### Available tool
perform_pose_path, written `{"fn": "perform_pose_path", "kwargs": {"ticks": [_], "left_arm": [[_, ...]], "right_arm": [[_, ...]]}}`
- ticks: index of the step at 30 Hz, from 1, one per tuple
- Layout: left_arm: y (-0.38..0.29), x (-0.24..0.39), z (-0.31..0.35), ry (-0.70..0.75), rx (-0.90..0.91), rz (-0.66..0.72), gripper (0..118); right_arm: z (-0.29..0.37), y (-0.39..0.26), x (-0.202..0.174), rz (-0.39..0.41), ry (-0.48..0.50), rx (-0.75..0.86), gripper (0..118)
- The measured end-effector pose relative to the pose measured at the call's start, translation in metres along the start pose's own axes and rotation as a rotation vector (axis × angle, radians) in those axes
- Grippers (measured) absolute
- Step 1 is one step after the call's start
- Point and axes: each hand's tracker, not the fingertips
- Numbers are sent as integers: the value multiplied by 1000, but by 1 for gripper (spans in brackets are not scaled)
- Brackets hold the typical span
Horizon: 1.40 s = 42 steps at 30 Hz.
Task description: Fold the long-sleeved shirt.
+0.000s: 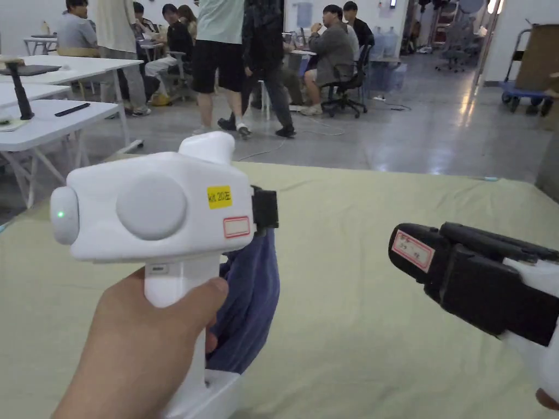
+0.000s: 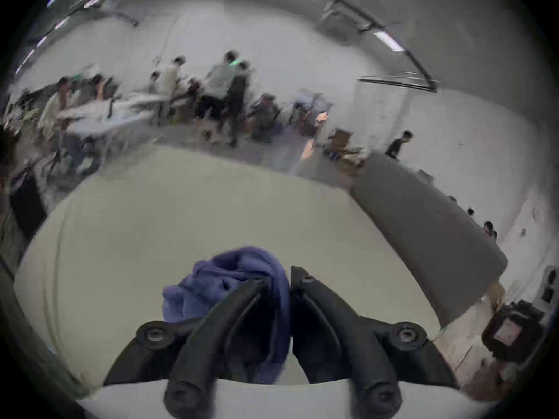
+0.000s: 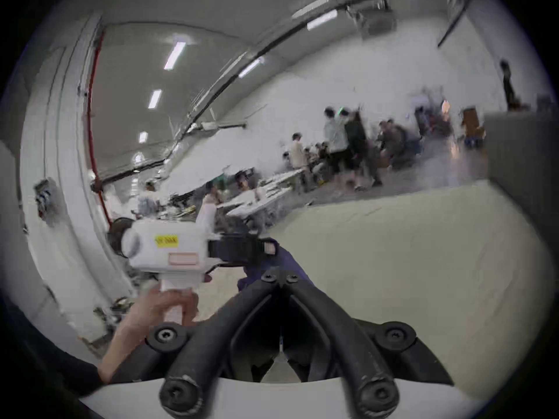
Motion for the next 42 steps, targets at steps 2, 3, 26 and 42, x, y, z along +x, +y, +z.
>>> {"fn": "perform_pose_path", "kwargs": {"ticks": [2, 3, 26, 42], "left_arm": [[-3, 40, -21, -59, -25, -55, 6], [-9, 55, -36, -102, -68, -23, 6], [-200, 102, -171, -301, -511, 212, 118], [-241, -78, -84, 134, -585, 160, 0]], "right_arm": [[25, 5, 10, -19, -13, 26, 0], [36, 6, 16, -23, -27, 32, 0], [75, -62, 80, -159, -205, -104, 0], [0, -148, 118, -409, -258, -380, 0]]}}
